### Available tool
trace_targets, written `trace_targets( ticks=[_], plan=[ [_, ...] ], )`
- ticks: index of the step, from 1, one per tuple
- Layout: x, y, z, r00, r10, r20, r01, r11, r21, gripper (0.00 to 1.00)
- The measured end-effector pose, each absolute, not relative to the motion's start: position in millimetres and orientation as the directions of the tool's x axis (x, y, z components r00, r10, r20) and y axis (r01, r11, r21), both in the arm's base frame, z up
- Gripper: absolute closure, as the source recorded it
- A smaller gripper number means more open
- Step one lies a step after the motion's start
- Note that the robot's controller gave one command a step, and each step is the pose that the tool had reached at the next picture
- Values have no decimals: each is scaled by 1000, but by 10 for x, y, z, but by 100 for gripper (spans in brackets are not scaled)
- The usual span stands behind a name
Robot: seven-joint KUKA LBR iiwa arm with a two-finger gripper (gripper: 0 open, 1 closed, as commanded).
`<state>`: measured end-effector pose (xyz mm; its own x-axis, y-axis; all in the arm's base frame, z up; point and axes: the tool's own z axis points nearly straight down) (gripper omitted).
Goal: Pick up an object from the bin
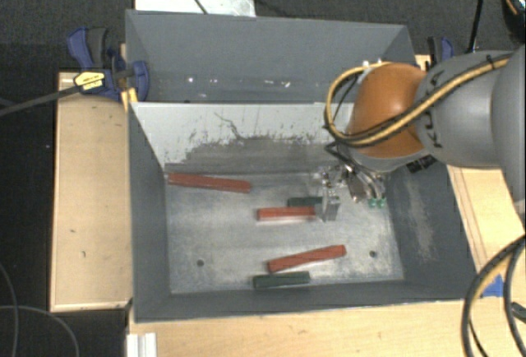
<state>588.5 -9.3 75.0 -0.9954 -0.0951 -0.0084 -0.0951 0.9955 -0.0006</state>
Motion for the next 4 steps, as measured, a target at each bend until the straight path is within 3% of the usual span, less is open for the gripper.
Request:
trace_targets(
  ticks=[1, 2, 3, 4],
  plan=[
    [5749, 139, 1976, -950, -312, -10, -312, 950, -2, 100],
    [5735, 134, 1937, -951, -310, -3, -310, 951, 0, 0],
    [5110, 708, 850, -946, -324, 8, -323, 946, 5, 0],
    [4858, 1288, 717, -847, -531, -10, -531, 847, -1, 0]
  ],
)
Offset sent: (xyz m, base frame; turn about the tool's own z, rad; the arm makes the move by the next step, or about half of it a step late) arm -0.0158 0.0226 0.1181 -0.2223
